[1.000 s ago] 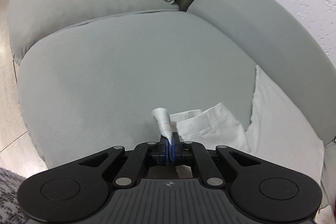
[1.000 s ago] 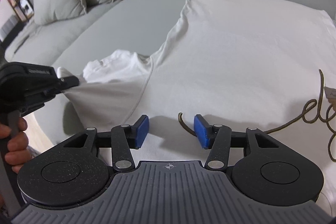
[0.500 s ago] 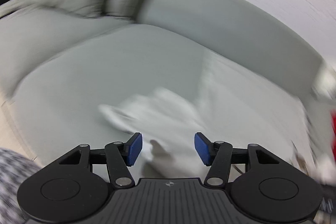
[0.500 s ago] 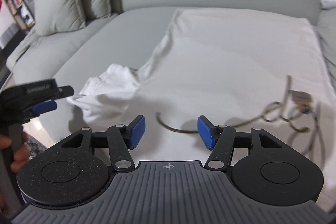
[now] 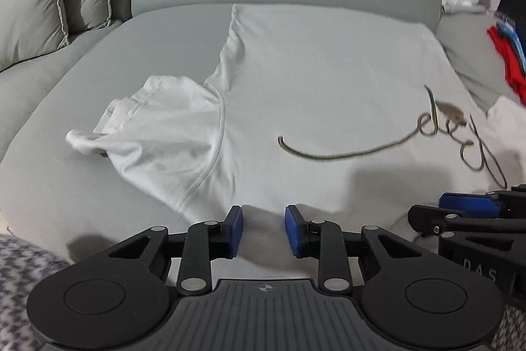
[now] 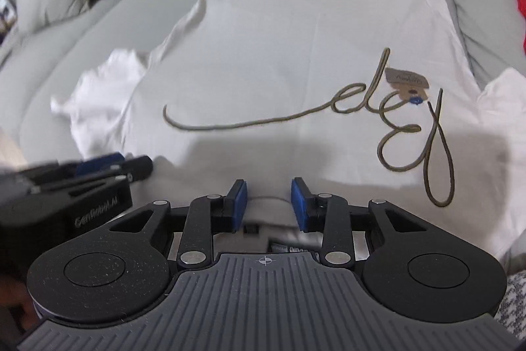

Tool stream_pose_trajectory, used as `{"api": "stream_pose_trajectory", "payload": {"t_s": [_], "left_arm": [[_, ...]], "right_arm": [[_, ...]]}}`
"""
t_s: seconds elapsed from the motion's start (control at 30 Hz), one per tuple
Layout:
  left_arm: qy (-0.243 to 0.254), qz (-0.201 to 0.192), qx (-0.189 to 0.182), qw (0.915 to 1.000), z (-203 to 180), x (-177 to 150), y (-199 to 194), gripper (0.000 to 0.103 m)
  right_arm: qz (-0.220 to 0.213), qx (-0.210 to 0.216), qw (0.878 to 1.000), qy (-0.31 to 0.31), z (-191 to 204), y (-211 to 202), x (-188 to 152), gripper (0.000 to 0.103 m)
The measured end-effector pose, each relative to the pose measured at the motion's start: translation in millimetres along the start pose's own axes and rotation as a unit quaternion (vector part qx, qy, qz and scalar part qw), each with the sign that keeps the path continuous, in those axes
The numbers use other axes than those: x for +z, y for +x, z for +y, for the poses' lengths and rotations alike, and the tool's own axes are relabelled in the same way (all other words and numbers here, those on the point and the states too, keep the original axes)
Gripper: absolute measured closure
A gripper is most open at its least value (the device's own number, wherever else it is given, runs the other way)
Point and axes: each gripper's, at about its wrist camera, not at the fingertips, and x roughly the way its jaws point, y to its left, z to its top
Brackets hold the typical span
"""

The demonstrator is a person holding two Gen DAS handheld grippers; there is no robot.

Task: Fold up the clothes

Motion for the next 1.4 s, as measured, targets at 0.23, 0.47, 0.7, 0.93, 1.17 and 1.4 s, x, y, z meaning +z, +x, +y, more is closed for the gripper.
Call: {"api": "stream_pose_trajectory", "payload": {"t_s": [0.23, 0.47, 0.7, 0.93, 1.17, 1.4], "left_arm": [[-0.024, 0.02, 0.0, 0.9995, 4.6, -7.2, -20.6, 0.075], [-0.042, -0.009, -0.003, 0.9991, 11.4, -4.3, -39.9, 0.065], [-0.091, -0.026, -0.025, 0.9952, 39.2, -1.2, -38.5, 0.042], [-0.206, -0.056, -0.074, 0.9742, 102.1, -4.8, -28.7, 0.037], [-0.25, -0.078, -0.079, 0.962, 125.1, -8.0, -30.8, 0.026], [-0.124, -0.057, -0.073, 0.988, 83.9, -6.7, -43.7, 0.023]], "right_arm": [[0.018, 0.017, 0.999, 0.03, -3.4, -26.5, -8.8, 0.065], [-0.022, 0.034, 0.998, 0.055, -5.5, -59.8, -9.3, 0.059], [-0.045, 0.053, 0.995, 0.068, -3.5, -73.0, -8.8, 0.051], [-0.069, 0.074, 0.993, 0.064, 7.9, -75.9, -2.8, 0.043], [-0.054, 0.076, 0.993, 0.065, 20.1, -63.3, 3.3, 0.043], [-0.045, 0.065, 0.996, 0.052, 20.3, -64.7, 0.6, 0.043]]}}
